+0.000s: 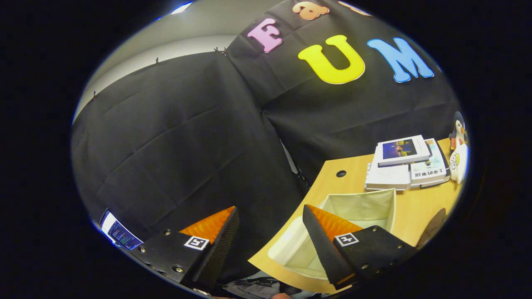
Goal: Open the storage box then place both shoes into the box .Put the left shoe in first, then the right shoe, with the right side of both shoes facing outward in a uniform manner.
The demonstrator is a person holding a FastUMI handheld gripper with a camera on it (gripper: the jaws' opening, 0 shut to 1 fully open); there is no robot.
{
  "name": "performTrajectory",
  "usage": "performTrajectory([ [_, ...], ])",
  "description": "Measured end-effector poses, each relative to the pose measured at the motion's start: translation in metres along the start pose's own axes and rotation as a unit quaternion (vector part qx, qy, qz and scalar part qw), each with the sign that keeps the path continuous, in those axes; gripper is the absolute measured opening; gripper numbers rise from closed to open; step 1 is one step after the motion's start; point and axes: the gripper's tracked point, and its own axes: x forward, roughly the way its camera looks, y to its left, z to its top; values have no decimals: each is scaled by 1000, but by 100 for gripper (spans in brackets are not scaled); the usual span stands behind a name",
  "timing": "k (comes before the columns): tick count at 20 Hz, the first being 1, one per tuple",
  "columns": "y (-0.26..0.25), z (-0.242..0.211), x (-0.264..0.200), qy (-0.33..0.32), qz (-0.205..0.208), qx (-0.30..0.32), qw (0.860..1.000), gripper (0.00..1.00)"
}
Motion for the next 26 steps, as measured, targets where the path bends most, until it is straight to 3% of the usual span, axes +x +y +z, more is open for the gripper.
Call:
performTrajectory([
  [13, -158, 33, -100, -37, -149, -38, 987, 95],
  [26, -296, -10, -160, -9, -270, -33, 962, 95],
])
